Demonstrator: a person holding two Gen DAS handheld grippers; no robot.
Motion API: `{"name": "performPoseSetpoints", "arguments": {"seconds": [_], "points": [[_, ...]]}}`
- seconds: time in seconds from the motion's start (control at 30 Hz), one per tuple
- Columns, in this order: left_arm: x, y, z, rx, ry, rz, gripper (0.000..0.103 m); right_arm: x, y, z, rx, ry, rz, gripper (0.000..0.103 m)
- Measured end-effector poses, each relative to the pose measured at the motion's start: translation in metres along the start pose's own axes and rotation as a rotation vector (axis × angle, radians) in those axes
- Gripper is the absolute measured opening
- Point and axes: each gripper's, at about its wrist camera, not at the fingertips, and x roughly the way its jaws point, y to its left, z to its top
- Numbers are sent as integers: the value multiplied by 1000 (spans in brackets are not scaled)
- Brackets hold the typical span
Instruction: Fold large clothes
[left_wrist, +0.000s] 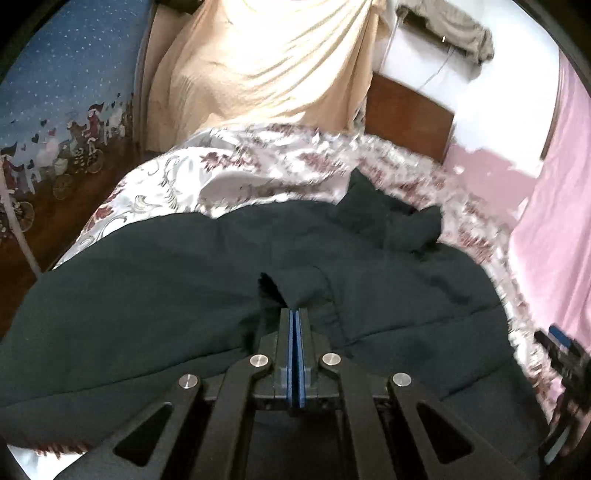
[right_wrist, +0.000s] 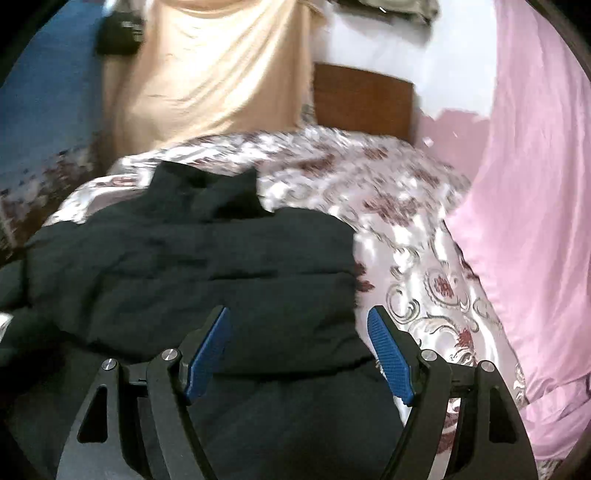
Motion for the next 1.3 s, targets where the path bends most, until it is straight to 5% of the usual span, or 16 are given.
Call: {"name": "performPoseSetpoints", "arguments": {"seconds": [0.27, 0.67, 0.77, 0.83, 0.9, 1.07, 1.3], "points": [[41, 10, -20, 26, 81, 51, 3, 110, 3, -20, 12, 266, -87, 72], [42, 24, -29, -54, 149, 22, 2, 112, 9, -26, 5, 222, -117, 77], [27, 22, -27, -36, 154, 14, 15, 82, 14, -21, 58, 160, -76, 81], [17, 23, -26, -48, 154, -1, 40, 65, 25, -17, 75, 143, -22, 82], [-3, 28, -28, -98, 124, -32, 85, 51, 41, -15, 63, 123, 21, 84], [-36, 50, -33, -166, 117, 10, 88, 26, 109, -12, -43, 92, 171, 86], [-72, 116, -51, -270, 173, 197, 88, 13, 215, -16, -182, 55, 287, 86]]}}
